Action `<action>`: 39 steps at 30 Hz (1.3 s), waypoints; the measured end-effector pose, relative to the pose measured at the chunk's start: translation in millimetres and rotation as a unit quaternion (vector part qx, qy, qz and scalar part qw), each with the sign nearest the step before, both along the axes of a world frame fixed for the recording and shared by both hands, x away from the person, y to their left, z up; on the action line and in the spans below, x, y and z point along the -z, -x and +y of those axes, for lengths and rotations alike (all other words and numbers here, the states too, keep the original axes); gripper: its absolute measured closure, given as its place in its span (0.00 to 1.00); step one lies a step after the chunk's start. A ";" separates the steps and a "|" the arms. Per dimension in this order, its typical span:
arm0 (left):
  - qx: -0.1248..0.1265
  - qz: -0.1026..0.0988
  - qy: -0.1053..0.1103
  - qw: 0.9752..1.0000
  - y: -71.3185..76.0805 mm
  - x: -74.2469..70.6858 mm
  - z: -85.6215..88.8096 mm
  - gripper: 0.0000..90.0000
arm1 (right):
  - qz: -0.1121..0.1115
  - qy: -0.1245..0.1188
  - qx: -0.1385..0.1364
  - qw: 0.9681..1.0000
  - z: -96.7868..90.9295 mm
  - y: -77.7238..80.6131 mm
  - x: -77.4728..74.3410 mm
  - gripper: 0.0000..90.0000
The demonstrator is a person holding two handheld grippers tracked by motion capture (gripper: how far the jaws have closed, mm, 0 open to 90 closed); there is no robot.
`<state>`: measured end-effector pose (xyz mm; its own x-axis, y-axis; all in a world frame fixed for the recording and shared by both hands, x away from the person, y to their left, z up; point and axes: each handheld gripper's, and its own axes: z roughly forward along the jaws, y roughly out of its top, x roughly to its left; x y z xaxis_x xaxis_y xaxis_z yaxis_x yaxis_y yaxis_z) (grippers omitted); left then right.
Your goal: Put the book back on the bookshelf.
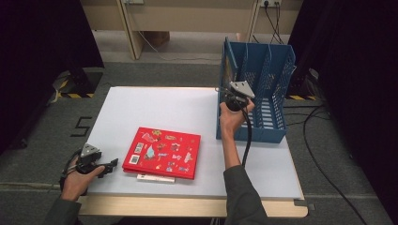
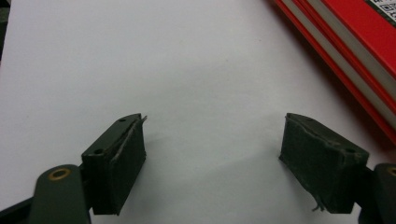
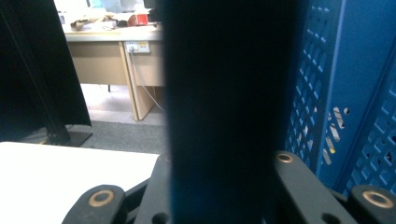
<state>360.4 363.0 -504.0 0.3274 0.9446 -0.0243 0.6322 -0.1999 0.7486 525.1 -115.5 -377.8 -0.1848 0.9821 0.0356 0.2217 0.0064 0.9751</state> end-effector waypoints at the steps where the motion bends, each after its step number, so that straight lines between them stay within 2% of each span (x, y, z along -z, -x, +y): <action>1: -0.001 0.000 0.001 1.000 -0.1 0.0 -0.2 0.23 | 0.001 0.002 -0.003 1.000 -1.1 0.5 0.7 0.85; 3: 0.000 0.000 0.001 1.000 -0.1 0.1 0.0 0.23 | 0.013 0.003 -0.012 1.000 -3.4 2.4 0.1 0.82; 6: -0.001 0.000 0.001 1.000 -0.1 0.0 -0.2 0.23 | 0.017 -0.003 -0.024 1.000 -5.5 5.3 0.1 0.80; 7: 0.000 0.000 0.001 1.000 -0.1 0.0 -0.2 0.23 | 0.022 0.006 -0.034 0.999 -6.3 10.2 0.2 0.77; 8: 0.000 0.001 0.001 1.000 0.1 -0.1 0.0 0.23 | 0.022 0.006 -0.034 0.999 -6.3 10.2 0.2 0.77; 9: 0.000 0.001 0.001 1.000 0.2 -0.1 0.1 0.23 | 0.026 0.001 -0.046 0.999 -8.2 15.5 0.3 0.74; 14: 0.001 0.001 0.000 1.000 0.3 -0.2 0.2 0.23 | 0.021 -0.003 -0.065 0.998 -9.5 27.6 -0.9 0.73; 15: 0.001 0.001 0.000 1.000 0.3 -0.2 0.2 0.23 | 0.022 0.015 -0.078 0.997 -8.6 34.6 -2.7 0.72; 17: 0.001 0.002 0.000 1.000 0.3 -0.3 0.1 0.23 | 0.020 0.018 -0.082 0.996 -8.4 37.6 -2.8 0.72; 19: 0.000 0.001 0.000 1.000 0.4 -0.2 0.2 0.23 | 0.024 0.044 -0.099 0.994 -9.1 50.0 -1.6 0.72; 22: 0.000 0.002 0.000 1.000 0.4 -0.3 0.0 0.23 | 0.025 0.047 -0.106 0.993 -12.0 55.6 2.3 0.74; 23: 0.000 0.001 0.000 1.000 0.4 -0.2 0.1 0.23 | 0.032 0.038 -0.114 0.992 -15.3 57.5 6.4 0.76; 29: 0.000 0.002 0.000 1.000 0.4 -0.2 -0.1 0.23 | 0.036 0.031 -0.116 0.992 -14.3 53.2 7.2 0.76; 34: 0.000 0.001 0.000 1.000 0.4 -0.2 0.0 0.23 | 0.039 0.012 -0.108 0.993 -9.2 38.4 7.8 0.75; 39: 0.000 0.001 0.000 1.000 0.4 -0.2 0.1 0.23 | 0.043 0.010 -0.099 0.994 -4.2 29.2 6.7 0.75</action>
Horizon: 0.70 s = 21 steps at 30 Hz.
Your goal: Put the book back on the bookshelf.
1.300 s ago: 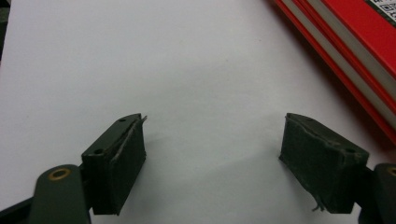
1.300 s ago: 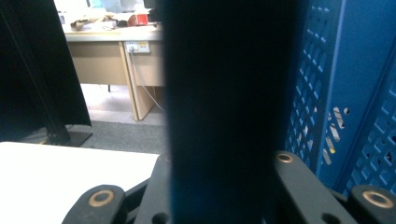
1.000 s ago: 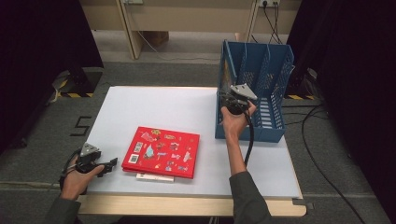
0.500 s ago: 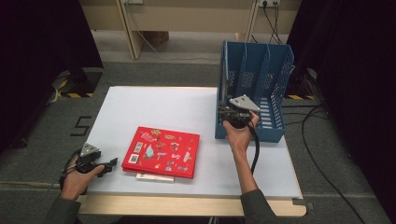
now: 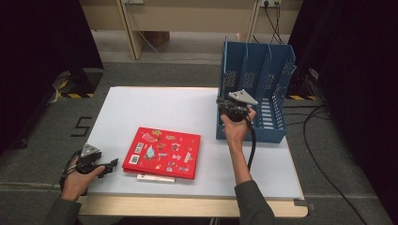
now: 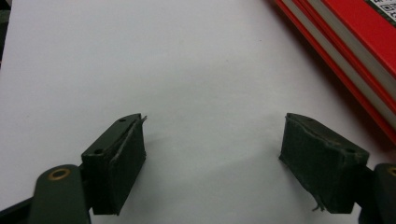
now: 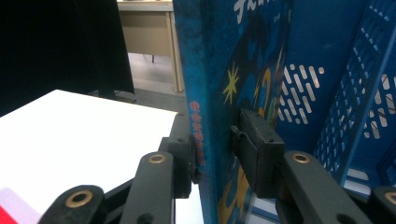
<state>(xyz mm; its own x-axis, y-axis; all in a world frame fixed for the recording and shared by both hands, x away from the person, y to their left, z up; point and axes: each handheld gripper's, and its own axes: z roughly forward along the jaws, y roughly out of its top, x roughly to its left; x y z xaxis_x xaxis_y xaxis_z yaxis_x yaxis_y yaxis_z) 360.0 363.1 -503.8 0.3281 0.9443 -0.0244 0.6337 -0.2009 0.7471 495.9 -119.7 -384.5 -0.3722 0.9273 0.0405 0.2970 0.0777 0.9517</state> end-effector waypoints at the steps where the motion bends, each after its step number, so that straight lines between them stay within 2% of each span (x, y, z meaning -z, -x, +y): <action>1: 0.000 0.000 0.000 1.000 0.0 0.0 0.0 0.23 | 0.002 0.000 0.000 1.000 1.3 -0.5 -0.2 0.74; 6: 0.000 0.000 0.000 1.000 0.1 0.0 -0.1 0.23 | -0.001 0.010 0.000 1.000 3.5 -0.3 -0.2 0.74; 7: -0.001 0.000 -0.001 1.000 0.0 -0.1 -0.2 0.23 | -0.002 0.009 0.000 1.000 2.7 0.0 0.1 0.74; 8: 0.000 0.001 -0.001 1.000 0.0 -0.2 -0.2 0.23 | -0.002 -0.002 -0.001 1.000 1.6 1.0 1.1 0.74; 11: 0.000 0.000 0.000 1.000 0.0 0.0 0.0 0.23 | 0.001 0.002 -0.006 1.000 -0.5 4.1 2.1 0.66; 14: 0.000 0.000 0.000 1.000 0.0 0.0 0.0 0.23 | -0.003 -0.001 -0.008 1.000 -4.0 12.4 0.6 0.58; 16: 0.000 -0.001 0.000 1.000 0.2 0.1 0.1 0.23 | -0.014 -0.005 -0.012 1.000 -7.0 20.7 -3.4 0.54; 17: 0.000 0.000 0.000 1.000 0.1 0.1 0.0 0.23 | -0.020 -0.003 -0.015 1.000 -9.2 30.5 -8.1 0.51; 18: 0.000 0.000 0.000 1.000 0.1 -0.1 -0.1 0.23 | -0.020 -0.003 -0.015 1.000 -9.2 30.5 -8.1 0.51; 21: 0.000 -0.001 0.000 1.000 0.3 0.0 0.0 0.23 | -0.020 0.002 -0.031 0.999 -9.8 46.3 -11.9 0.47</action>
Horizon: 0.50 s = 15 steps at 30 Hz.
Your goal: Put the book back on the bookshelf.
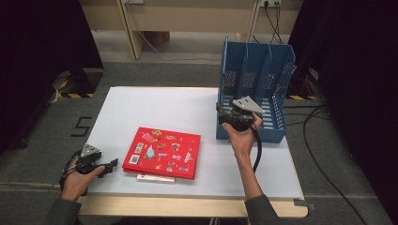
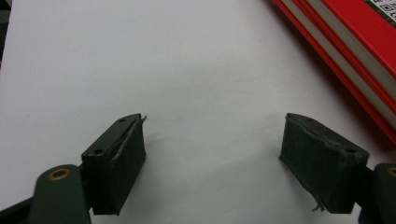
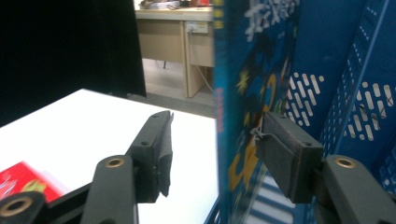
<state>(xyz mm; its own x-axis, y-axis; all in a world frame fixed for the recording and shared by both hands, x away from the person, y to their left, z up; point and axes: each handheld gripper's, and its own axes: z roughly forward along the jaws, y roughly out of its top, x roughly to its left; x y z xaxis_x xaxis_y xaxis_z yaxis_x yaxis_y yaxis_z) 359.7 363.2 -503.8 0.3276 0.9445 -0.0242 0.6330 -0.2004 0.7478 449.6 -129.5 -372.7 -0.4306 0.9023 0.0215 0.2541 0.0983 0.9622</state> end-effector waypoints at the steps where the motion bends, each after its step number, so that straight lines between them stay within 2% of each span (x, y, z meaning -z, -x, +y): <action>1: 0.000 0.001 -0.001 1.000 -0.2 -0.2 -0.2 0.23 | 0.002 0.004 -0.005 1.000 -0.1 5.6 -0.2 0.46; 4: -0.001 0.002 0.001 1.000 -0.5 -0.7 -0.4 0.23 | 0.022 -0.003 -0.025 0.999 -1.3 20.1 -0.7 0.43; 5: 0.000 0.006 0.001 1.000 -0.6 -1.7 0.2 0.23 | 0.017 0.001 -0.029 0.999 -1.4 24.8 0.5 0.42; 6: -0.001 0.012 0.004 1.000 -0.6 -3.6 0.9 0.23 | 0.022 0.008 -0.036 0.999 -0.9 29.3 2.2 0.41; 8: -0.004 0.009 0.018 1.000 0.1 -5.3 2.0 0.25 | 0.040 0.006 -0.052 0.998 -0.9 41.7 12.7 0.40; 10: -0.011 0.001 0.031 0.999 1.1 -7.6 3.5 0.25 | 0.045 0.010 -0.055 0.997 -0.1 45.8 17.8 0.40; 11: -0.016 -0.004 0.036 0.999 1.5 -8.6 4.1 0.26 | 0.046 0.018 -0.054 0.997 0.5 49.7 23.9 0.41; 12: -0.020 -0.009 0.044 0.999 2.0 -9.8 4.3 0.27 | 0.063 0.019 -0.061 0.996 3.2 56.1 38.3 0.41; 13: -0.020 -0.010 0.045 0.999 2.6 -10.9 4.4 0.27 | 0.063 0.019 -0.061 0.996 3.2 56.1 38.3 0.41; 15: -0.018 -0.014 0.053 0.998 3.9 -12.4 2.9 0.28 | 0.077 0.015 -0.069 0.995 5.0 59.6 47.6 0.41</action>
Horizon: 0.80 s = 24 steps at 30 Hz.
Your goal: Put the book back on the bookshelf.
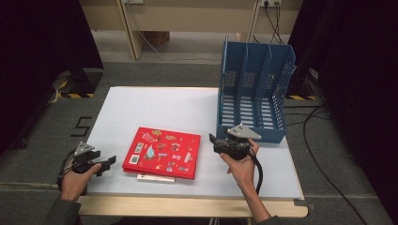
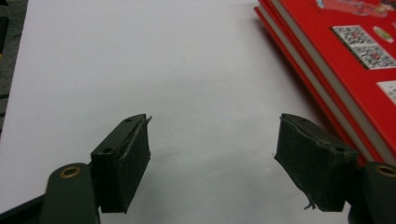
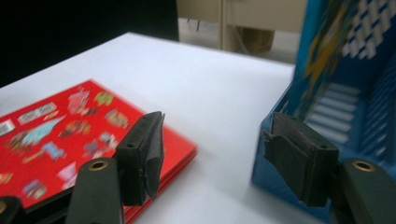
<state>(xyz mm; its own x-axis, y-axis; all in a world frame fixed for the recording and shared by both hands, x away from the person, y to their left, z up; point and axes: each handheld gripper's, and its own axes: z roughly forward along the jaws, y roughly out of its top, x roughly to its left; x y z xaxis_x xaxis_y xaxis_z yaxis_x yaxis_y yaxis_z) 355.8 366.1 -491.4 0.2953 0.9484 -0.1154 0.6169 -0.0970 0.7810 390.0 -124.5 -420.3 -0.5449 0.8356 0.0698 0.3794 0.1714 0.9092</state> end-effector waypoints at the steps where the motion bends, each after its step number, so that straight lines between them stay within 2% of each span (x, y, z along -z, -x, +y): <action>1: 0.003 -0.001 0.002 1.000 0.6 -0.6 -1.3 0.29 | 0.005 0.001 -0.002 1.000 1.1 1.3 4.4 0.40; 3: 0.009 -0.001 0.005 1.000 1.7 -1.3 -5.2 0.29 | 0.019 0.001 -0.010 1.000 4.0 4.3 11.8 0.40; 6: 0.021 -0.003 0.009 1.000 3.3 -2.9 -11.0 0.31 | 0.028 0.004 -0.022 0.999 8.5 9.5 18.9 0.39; 10: 0.034 -0.013 0.036 0.999 6.5 -6.8 -16.8 0.34 | 0.036 0.005 -0.030 0.999 13.0 15.3 20.7 0.38; 12: 0.049 -0.014 0.054 0.997 7.8 -9.0 -19.8 0.38 | 0.040 0.001 -0.034 0.999 15.8 19.0 20.6 0.38; 14: 0.064 -0.010 0.072 0.995 9.1 -10.2 -23.8 0.44 | 0.059 -0.024 -0.039 0.997 18.5 22.3 22.0 0.38; 15: 0.073 -0.007 0.073 0.995 9.6 -10.4 -26.0 0.44 | 0.068 -0.029 -0.041 0.996 20.2 23.7 22.8 0.38; 21: 0.103 0.010 0.086 0.991 12.2 -11.3 -37.7 0.51 | 0.084 -0.017 -0.044 0.995 28.5 25.3 27.5 0.38; 23: 0.119 0.023 0.097 0.988 13.1 -10.2 -42.6 0.54 | 0.083 -0.003 -0.043 0.996 30.0 25.4 28.5 0.38; 24: 0.116 0.022 0.094 0.989 14.5 -9.8 -45.7 0.54 | 0.086 -0.007 -0.046 0.995 30.3 25.1 28.9 0.38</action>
